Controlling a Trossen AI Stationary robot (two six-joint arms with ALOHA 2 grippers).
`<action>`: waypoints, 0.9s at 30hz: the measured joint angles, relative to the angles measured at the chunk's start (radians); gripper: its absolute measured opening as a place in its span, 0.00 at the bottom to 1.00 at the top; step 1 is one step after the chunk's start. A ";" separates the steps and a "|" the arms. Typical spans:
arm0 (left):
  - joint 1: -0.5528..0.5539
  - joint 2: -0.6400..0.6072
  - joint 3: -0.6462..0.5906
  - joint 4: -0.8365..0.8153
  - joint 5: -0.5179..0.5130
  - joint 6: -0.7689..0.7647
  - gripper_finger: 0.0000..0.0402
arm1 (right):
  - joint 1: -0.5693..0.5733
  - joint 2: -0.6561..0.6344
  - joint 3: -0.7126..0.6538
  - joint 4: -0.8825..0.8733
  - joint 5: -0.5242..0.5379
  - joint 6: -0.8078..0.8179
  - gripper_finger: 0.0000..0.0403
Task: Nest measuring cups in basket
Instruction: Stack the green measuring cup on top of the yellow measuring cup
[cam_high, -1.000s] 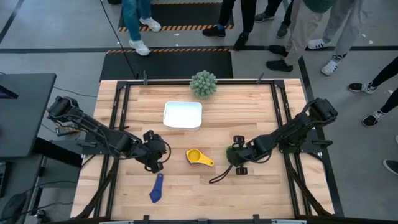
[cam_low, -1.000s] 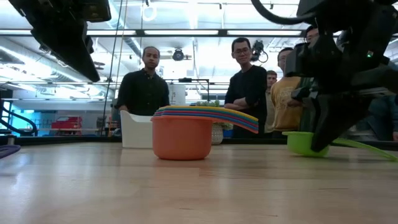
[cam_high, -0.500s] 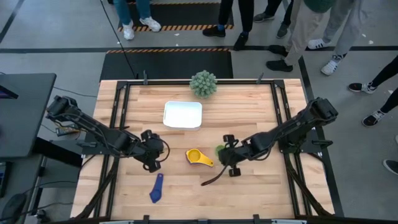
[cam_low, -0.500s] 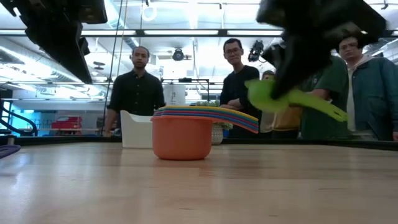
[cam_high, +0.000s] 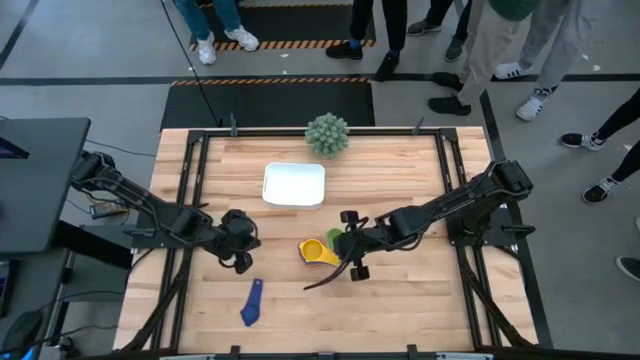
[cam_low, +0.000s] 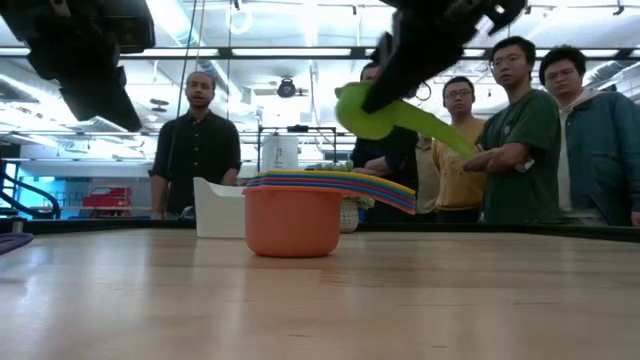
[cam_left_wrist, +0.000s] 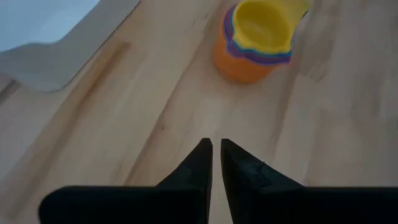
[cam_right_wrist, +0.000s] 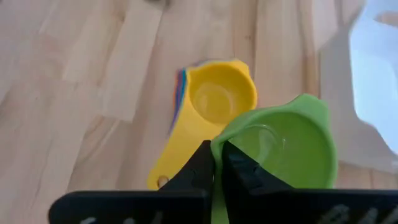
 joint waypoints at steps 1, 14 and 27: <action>0.000 -0.022 -0.012 0.003 -0.004 -0.007 0.09 | -0.001 0.020 0.020 0.004 -0.007 -0.007 0.04; 0.004 -0.295 -0.160 0.067 -0.042 -0.128 0.09 | -0.023 0.258 0.262 -0.021 -0.074 -0.073 0.04; 0.011 -0.396 -0.193 0.110 -0.076 -0.120 0.09 | -0.057 0.317 0.313 -0.084 -0.098 -0.111 0.04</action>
